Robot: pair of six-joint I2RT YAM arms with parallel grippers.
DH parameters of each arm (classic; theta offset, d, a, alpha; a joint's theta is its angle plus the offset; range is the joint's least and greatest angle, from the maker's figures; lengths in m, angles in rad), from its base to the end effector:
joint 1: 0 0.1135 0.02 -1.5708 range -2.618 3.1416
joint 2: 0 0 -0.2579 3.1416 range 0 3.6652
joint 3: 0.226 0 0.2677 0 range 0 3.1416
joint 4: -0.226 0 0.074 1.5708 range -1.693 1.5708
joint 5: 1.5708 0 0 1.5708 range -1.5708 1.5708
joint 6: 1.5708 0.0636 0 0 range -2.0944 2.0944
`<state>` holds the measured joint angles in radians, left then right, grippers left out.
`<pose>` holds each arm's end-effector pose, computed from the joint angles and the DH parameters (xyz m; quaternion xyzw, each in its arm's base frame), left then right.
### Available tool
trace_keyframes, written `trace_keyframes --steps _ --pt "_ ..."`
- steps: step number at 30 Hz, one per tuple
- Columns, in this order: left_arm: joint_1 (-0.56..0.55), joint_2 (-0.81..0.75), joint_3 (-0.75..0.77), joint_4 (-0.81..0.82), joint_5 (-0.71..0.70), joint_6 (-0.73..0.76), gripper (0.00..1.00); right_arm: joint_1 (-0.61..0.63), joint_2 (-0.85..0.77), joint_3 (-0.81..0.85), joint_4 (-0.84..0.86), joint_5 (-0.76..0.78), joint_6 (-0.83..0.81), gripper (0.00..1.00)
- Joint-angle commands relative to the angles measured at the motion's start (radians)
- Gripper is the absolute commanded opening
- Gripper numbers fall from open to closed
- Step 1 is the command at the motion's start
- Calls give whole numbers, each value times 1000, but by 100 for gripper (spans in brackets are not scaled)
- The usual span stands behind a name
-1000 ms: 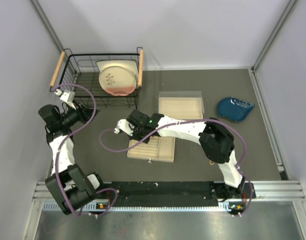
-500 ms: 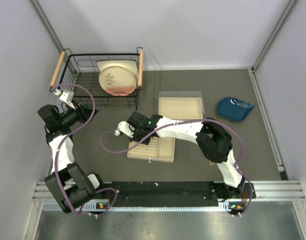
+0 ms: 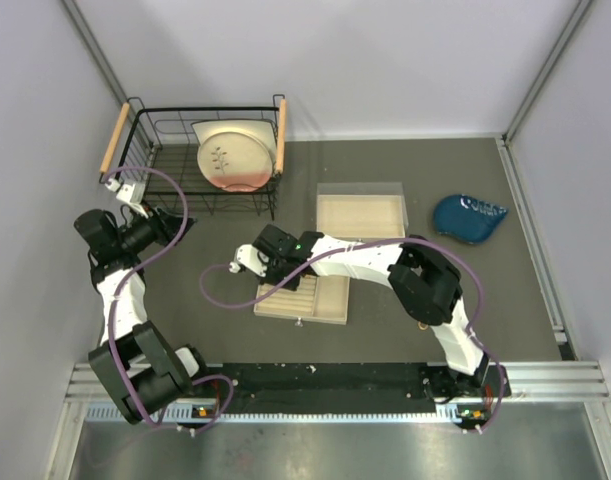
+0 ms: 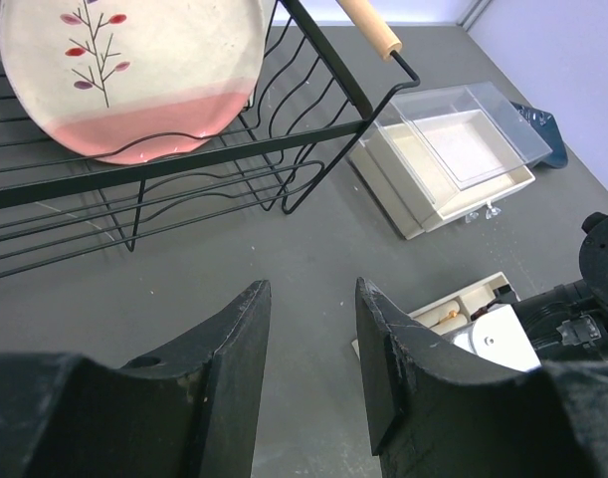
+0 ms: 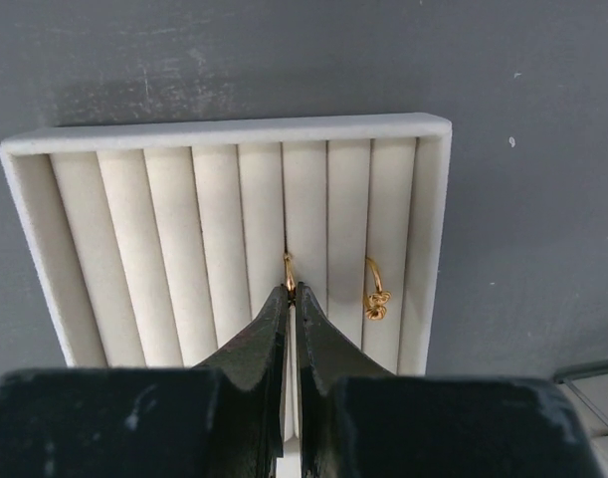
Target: Organize the mixed jewelry
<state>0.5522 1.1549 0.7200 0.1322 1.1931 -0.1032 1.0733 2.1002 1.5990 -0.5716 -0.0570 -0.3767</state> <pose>0.2615 0.0917 0.2648 0.1006 0.7381 -0.3321 0.5785 0.2228 0.4179 0.1426 -0.6477 0.7205 0.1100 0.2221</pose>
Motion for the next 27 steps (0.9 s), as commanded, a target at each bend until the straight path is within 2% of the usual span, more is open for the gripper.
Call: trace_keyframes --steps 1,10,15,18,21,27 --pt "12 0 30 49 33 -1 45 10 41 -17 12 6 -18 0" --pt "15 3 35 46 54 7 45 10 18 -28 9 5 -5 1" --pt "15 17 67 34 59 5 45 10 -43 -17 -7 20 4 23" --pt "14 34 87 33 62 -6 45 11 -86 -13 -19 39 7 30" --pt "15 40 99 37 59 -13 46 10 -127 -7 -30 54 10 35" --pt "14 52 110 43 85 -21 47 10 -244 -42 -62 75 4 36"
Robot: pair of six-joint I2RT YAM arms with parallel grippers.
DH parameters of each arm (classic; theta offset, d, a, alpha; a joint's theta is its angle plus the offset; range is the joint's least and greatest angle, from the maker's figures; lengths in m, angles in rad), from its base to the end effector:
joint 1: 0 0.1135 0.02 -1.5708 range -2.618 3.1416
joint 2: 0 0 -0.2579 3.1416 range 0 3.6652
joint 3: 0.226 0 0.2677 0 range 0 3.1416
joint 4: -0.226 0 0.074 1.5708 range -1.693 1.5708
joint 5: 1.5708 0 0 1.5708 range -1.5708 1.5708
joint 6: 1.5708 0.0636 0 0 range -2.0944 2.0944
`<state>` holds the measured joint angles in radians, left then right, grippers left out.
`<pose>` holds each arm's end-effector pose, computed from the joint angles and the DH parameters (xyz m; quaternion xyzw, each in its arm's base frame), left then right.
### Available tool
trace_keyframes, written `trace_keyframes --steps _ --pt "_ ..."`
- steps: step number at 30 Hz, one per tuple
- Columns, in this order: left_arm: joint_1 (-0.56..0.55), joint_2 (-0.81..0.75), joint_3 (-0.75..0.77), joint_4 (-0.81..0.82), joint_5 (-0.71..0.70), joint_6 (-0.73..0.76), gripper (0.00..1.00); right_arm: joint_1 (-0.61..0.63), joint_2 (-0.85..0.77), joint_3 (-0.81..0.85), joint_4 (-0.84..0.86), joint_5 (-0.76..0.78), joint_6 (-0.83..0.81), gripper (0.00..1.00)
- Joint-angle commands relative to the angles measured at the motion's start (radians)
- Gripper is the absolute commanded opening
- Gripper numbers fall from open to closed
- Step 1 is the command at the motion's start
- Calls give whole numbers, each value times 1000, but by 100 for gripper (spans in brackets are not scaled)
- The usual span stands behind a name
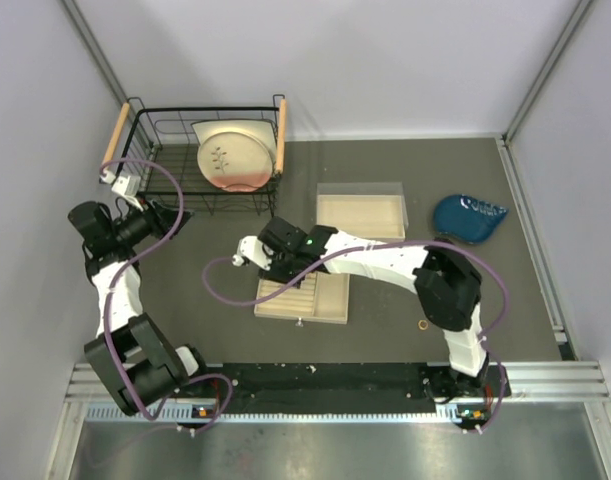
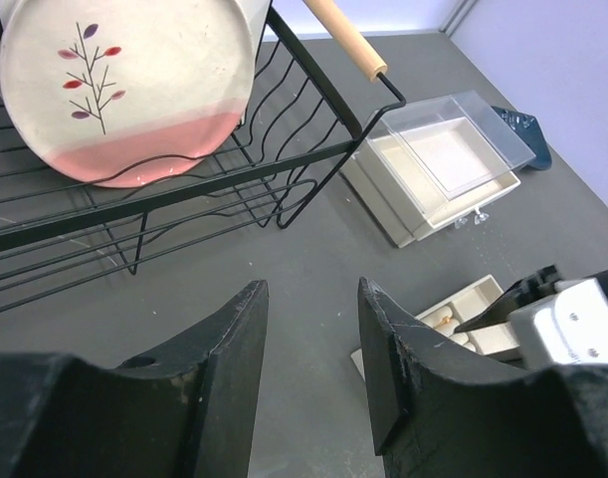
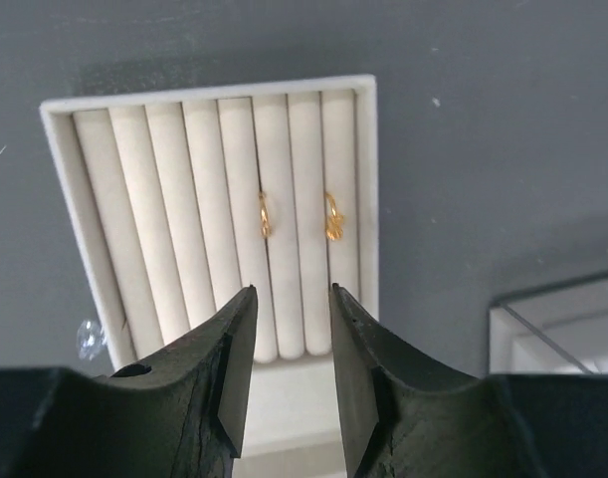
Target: Organize the mixed jewelry
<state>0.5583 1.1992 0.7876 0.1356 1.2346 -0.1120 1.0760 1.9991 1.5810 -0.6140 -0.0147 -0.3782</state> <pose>0.2700 0.0979 0.2785 0.1157 0.7291 -0.3414 0.5818 0.2178 0.4057 0.1789 -0.6422 0.7189 0.0976 0.2476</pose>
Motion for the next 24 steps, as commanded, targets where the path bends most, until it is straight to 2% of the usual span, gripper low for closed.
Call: trace_keyframes --steps 1,4,7,8,9,11,14,19,24 --pt "6 14 44 39 43 -15 47 4 -158 -35 -26 35 2 37" --pt "-4 25 44 44 68 -18 48 -23 -239 -105 -55 27 -16 37" --pt "-66 11 41 -31 49 73 48 -62 -336 -203 -101 -14 -44 36" --pt "-119 1 42 -74 30 183 48 -86 -361 -229 -113 -19 -62 36" --pt "-153 -7 47 -173 -3 236 48 -103 -420 -284 -134 -24 -71 36" --pt "-257 -33 44 -240 -75 360 48 -154 -485 -343 -156 -43 -103 36" --pt "-371 -46 41 -297 -135 437 49 -206 -606 -449 -217 -48 -160 36" --pt "-498 -39 58 -359 -194 506 49 -278 -781 -645 -253 1 -247 34" --pt "-554 -21 64 -381 -221 521 49 -366 -922 -821 -267 -4 -402 31"
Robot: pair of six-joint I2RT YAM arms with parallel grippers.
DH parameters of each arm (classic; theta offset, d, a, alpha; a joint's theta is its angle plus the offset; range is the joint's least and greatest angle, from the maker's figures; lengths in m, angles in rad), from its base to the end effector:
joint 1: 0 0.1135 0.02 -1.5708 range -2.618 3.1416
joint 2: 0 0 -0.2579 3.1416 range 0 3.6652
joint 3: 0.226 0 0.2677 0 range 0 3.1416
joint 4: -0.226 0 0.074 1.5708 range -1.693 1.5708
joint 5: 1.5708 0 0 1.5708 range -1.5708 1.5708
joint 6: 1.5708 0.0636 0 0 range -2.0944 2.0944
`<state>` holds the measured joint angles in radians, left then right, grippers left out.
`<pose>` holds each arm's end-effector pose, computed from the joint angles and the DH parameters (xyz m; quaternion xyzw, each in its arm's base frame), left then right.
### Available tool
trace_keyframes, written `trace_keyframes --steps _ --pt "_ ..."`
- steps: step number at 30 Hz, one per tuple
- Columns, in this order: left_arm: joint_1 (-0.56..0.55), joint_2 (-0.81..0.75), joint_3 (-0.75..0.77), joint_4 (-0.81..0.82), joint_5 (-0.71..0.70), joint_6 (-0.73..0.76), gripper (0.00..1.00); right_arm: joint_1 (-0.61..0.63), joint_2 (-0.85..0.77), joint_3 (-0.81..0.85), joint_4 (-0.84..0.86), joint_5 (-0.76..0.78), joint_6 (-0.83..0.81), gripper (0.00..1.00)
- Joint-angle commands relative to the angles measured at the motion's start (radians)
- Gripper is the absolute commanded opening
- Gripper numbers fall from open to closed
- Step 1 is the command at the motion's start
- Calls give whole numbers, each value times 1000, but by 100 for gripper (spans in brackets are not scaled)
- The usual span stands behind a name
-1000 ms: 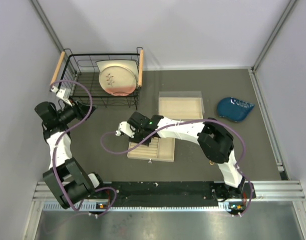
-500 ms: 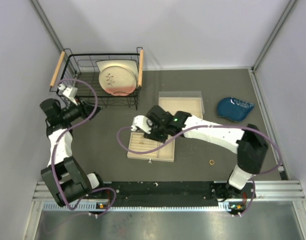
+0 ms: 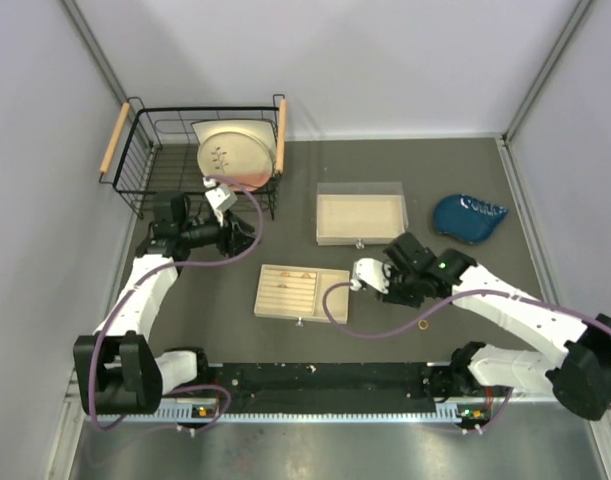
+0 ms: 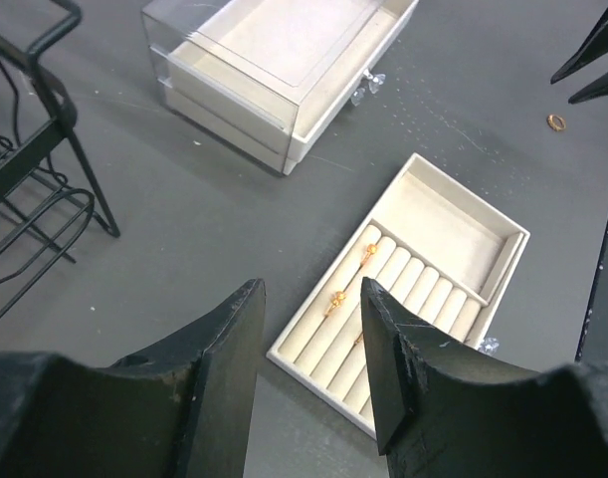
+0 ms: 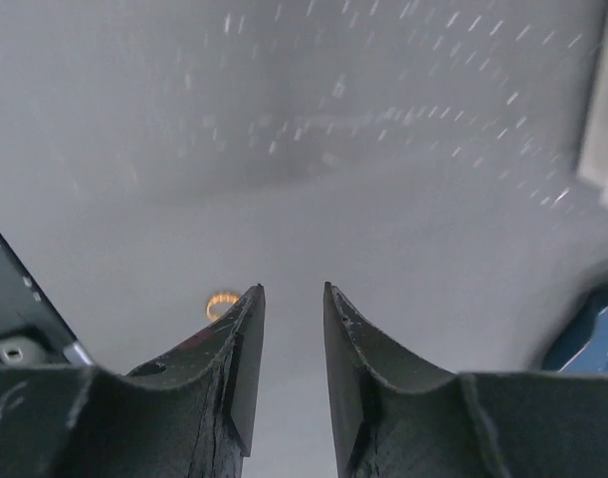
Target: Organize the mixed jewelry
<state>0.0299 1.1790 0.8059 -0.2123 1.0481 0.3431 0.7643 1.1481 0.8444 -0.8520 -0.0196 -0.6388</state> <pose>0.2760 -0.0469 0.2542 0.3528 0.7166 -0.3573 0.4842 0.1699 0.1646 0.2020 -0.6331 0.7461 0.0225 0.2050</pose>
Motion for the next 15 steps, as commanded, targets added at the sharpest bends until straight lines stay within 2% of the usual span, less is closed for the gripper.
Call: trace_keyframes --steps 1,5,15 --pt "-69 1 45 -36 -40 68 49 -62 -85 -105 -28 -3 -162 31" --pt "-119 11 59 -42 -66 62 49 -92 -99 -186 -21 -40 -240 32" --pt "-185 54 79 -79 -88 92 49 -140 -64 -252 25 -71 -346 31"
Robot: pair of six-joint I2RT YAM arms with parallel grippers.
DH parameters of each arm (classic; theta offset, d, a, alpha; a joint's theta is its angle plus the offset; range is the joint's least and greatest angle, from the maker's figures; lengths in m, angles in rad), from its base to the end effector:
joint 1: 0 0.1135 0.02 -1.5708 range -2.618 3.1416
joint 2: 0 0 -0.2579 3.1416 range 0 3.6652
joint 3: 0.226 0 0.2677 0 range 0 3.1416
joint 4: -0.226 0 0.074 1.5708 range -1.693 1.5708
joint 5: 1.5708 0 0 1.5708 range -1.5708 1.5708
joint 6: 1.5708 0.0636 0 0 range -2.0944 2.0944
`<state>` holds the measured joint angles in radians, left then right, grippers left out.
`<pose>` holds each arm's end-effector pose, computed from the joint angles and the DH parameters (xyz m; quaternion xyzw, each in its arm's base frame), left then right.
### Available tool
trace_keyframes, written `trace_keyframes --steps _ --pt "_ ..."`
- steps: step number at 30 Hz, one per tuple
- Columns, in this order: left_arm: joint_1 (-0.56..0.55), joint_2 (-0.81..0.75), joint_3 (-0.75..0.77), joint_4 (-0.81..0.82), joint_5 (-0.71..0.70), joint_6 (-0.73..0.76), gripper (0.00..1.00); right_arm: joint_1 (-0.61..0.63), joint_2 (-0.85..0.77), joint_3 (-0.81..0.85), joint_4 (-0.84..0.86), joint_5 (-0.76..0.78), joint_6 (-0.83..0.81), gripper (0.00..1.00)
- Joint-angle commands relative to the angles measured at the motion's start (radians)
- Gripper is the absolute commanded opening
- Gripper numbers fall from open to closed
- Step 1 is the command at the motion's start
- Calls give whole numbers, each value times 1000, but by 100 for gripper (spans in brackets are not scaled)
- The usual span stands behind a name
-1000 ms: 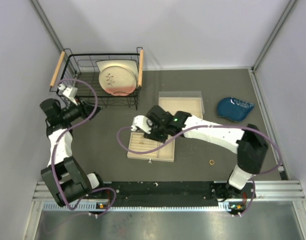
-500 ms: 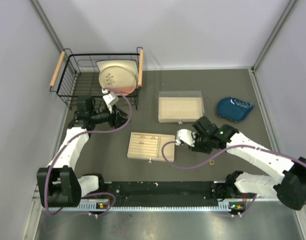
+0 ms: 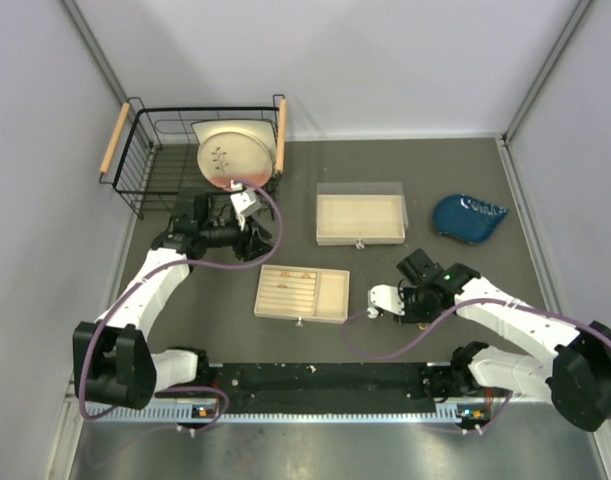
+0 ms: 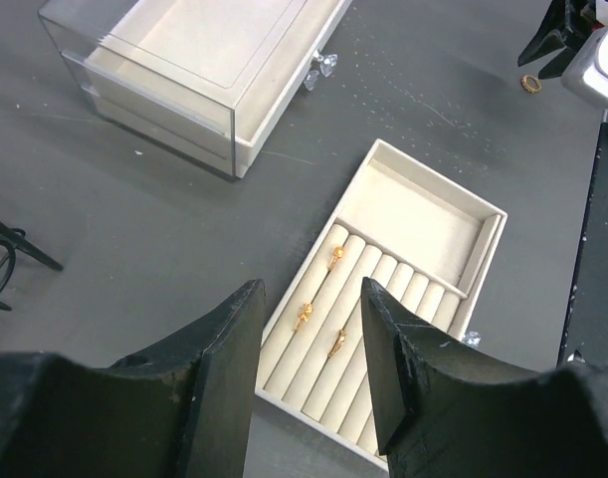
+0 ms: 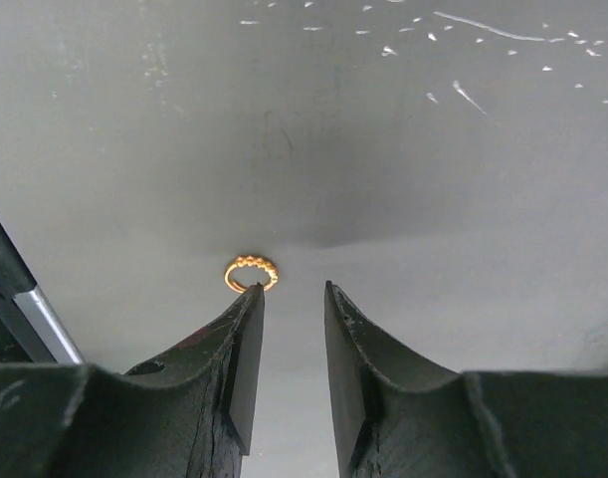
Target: Organize the mixed jewelry
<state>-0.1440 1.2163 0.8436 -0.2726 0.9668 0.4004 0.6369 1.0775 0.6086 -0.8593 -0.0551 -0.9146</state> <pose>0.2728 -0.0925 0.2500 0.4129 0.7073 -0.3620 0.4452 0.1513 0.1163 0.1428 -0.6972 0.7061 0.0103 0.1236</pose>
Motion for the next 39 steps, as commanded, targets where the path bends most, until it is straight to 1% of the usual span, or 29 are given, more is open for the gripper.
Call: trace_keyframes --steps 1,7,18,24,27,30,31,36,39 --pt "-12 20 43 -22 -8 38 49 -13 10 -21 39 -35 -82 31" --pt "-17 23 48 -25 -7 41 49 -25 25 -46 52 -40 -115 30" --pt "-17 28 46 -25 -19 43 48 -31 55 -78 106 -34 -125 28" --pt "-16 28 48 -24 -23 44 48 -31 81 -92 124 -28 -125 24" --pt "-16 26 48 -25 -30 46 48 -31 81 -99 124 -22 -125 21" --pt "-17 31 48 -24 -31 44 48 -31 82 -101 124 -26 -116 8" --pt "-16 32 48 -25 -30 44 48 -29 84 -98 124 -26 -110 1" --pt "-16 46 49 -24 -13 34 47 -31 90 -31 126 -32 -57 0" --pt "-16 49 46 2 13 9 46 -31 97 77 108 -71 3 0"
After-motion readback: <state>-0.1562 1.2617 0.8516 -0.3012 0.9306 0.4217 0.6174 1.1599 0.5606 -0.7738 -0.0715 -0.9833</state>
